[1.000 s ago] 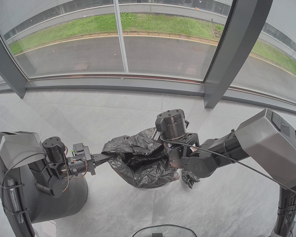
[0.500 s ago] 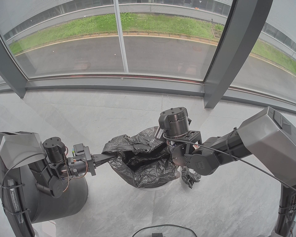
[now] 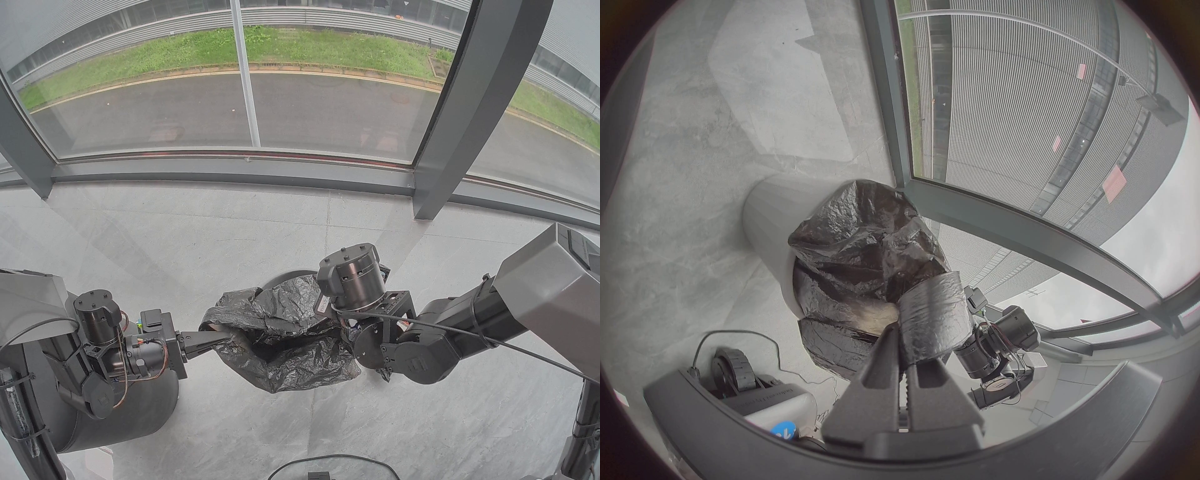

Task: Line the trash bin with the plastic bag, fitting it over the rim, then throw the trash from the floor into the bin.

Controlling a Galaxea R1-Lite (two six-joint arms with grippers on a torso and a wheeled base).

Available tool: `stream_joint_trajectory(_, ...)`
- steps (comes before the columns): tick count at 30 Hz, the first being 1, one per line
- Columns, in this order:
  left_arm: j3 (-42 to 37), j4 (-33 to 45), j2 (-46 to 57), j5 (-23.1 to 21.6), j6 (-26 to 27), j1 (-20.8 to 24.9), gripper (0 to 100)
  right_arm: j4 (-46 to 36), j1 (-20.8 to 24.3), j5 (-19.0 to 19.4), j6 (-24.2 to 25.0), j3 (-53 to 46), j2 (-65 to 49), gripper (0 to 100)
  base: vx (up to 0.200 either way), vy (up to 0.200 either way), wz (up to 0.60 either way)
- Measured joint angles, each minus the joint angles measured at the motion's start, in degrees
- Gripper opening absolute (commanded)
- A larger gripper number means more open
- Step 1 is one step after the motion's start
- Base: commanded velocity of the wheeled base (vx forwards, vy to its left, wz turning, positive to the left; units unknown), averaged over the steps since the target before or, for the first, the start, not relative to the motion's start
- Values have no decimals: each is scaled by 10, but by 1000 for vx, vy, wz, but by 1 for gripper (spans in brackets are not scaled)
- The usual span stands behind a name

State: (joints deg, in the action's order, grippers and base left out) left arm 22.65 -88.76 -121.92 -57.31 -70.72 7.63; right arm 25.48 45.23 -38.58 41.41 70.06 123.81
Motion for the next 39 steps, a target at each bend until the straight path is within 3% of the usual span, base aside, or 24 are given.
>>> stream_joint_trajectory(18,-59,0,33,0,-30,56,0,-60,19,2,53,-69,-60,0,0,0,0)
stream_joint_trajectory(26,-68,0,43,-34,-51,57,0,-79,18,23,55,-75,-84,0,0,0,0)
stream_joint_trajectory(39,-94,0,49,-39,-53,57,0,-153,17,75,106,-77,-103,0,0,0,0)
